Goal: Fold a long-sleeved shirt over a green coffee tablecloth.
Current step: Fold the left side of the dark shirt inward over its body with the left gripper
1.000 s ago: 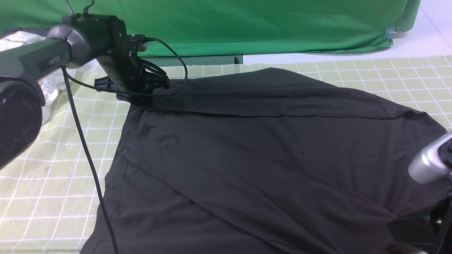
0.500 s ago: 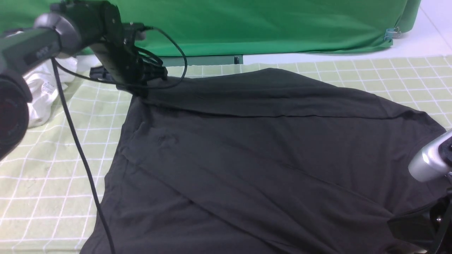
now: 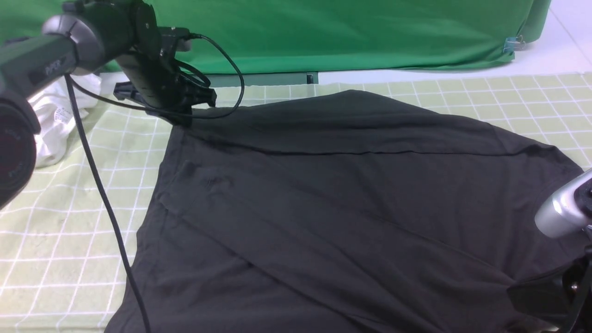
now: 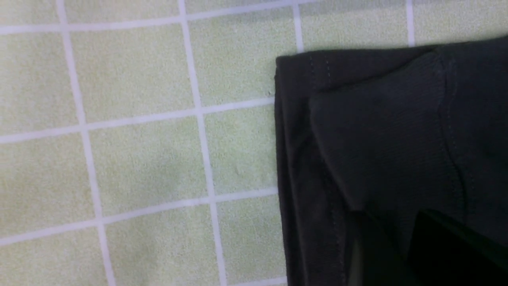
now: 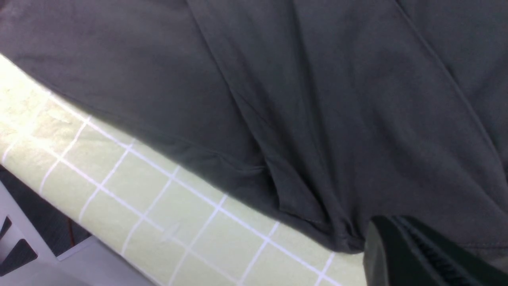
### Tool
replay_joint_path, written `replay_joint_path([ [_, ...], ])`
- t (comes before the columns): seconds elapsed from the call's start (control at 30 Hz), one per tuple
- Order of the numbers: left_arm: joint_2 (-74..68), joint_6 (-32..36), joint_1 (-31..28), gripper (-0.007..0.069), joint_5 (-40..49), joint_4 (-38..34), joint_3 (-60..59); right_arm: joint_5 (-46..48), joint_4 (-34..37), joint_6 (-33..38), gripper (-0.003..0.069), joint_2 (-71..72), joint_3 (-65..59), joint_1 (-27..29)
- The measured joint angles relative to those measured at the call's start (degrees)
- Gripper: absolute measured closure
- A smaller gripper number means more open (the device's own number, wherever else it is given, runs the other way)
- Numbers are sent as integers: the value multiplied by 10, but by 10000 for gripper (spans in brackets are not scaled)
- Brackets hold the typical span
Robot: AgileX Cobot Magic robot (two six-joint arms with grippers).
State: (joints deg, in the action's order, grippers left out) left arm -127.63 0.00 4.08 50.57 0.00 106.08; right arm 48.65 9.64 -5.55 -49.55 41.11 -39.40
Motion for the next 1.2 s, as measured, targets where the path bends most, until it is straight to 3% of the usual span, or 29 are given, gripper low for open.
replay_joint_path([
  [0.17, -26, 0, 0, 313, 0, 0, 0, 0, 0, -1, 661, 0, 0, 0],
  [0.5, -29, 0, 0, 280, -6, 0, 0, 0, 0, -1, 653, 0, 0, 0],
  [0.6, -29, 0, 0, 314, -5, -4, 0, -1, 0, -1, 651, 0, 0, 0],
  [0.7, -29, 0, 0, 404, -3, -7, 0, -1, 0, -1, 648, 0, 0, 0],
  [0.8, -29, 0, 0, 543, 1, -8, 0, -2, 0, -1, 646, 0, 0, 0],
  [0.87, -29, 0, 0, 587, 1, -8, 0, -2, 0, -1, 646, 0, 0, 0],
  [1.2, 30, 0, 0, 598, 60, -21, 0, -16, -15, -2, 642, 0, 0, 0],
])
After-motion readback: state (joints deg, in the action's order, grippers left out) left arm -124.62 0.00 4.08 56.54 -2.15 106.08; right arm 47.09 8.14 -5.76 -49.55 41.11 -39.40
